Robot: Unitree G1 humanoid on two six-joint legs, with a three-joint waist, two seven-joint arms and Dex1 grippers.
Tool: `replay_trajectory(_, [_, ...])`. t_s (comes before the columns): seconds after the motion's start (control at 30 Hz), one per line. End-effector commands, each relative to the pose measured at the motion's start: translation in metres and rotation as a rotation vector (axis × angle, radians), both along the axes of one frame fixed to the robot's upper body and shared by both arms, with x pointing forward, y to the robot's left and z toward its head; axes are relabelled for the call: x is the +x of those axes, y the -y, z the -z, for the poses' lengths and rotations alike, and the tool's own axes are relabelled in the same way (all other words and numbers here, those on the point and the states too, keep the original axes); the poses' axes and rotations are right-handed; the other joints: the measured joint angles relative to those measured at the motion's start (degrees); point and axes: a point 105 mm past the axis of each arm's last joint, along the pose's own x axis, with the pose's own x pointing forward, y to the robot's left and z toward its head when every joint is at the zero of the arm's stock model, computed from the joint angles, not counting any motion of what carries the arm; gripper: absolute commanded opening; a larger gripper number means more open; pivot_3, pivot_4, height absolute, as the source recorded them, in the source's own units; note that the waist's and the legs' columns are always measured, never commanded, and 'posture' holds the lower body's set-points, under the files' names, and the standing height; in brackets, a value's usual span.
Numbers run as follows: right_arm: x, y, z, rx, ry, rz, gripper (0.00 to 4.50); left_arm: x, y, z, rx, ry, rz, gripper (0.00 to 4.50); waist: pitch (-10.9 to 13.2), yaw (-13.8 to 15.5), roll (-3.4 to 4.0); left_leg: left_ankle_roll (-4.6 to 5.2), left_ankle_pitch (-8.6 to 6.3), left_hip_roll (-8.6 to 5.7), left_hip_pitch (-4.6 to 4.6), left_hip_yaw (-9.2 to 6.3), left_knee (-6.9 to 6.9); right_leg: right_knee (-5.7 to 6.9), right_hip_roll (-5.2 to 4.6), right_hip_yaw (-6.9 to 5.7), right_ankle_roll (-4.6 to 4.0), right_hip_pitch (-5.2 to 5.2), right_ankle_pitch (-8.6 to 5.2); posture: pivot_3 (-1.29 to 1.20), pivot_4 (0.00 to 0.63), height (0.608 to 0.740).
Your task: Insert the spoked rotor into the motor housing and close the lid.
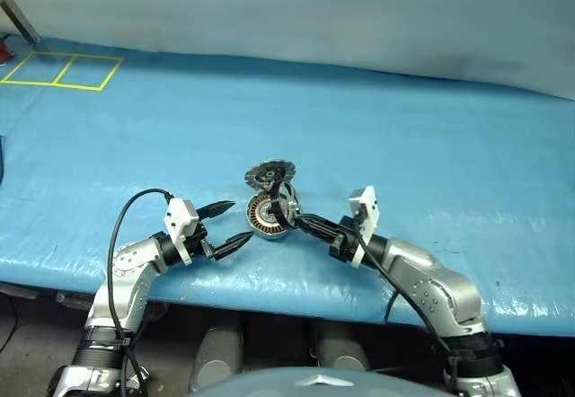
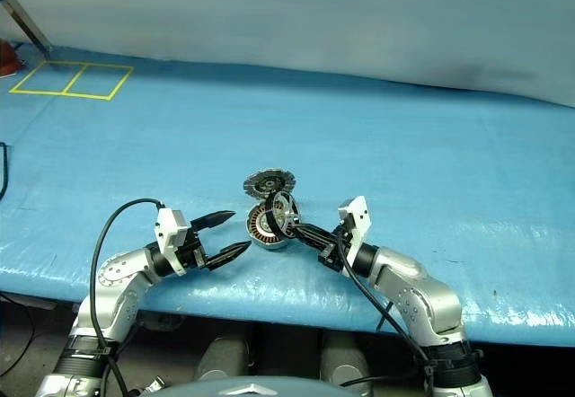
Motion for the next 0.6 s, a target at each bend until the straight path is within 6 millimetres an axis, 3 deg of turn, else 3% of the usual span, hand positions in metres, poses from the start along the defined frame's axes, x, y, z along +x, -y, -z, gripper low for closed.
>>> replay_trajectory(0.03, [0.000, -0.005, -0.020, 0.016, 0.095, -0.033, 0.03, -0.001, 0.002, -0.010, 0.004, 0.052, 0.014, 4.50, 0.0, 0.0, 0.00, 0.00, 0.00, 0.00, -0.01, 0.00, 0.01, 0.00, 0.00, 0.00, 0.00, 0.00, 0.00, 0.00, 0.150, 0.740])
replay_trajectory(0.6, [0.011, -0.006, -0.004, -0.046, 0.056, -0.013, 0.03, -0.001, 0.001, -0.009, 0.015, 0.062, -0.007, 4.50, 0.0, 0.0, 0.00, 0.00, 0.00, 0.00, -0.01, -0.01, 0.06, 0.05, 0.01, 0.00, 0.02, 0.01, 0.02, 0.00, 0.150, 0.740])
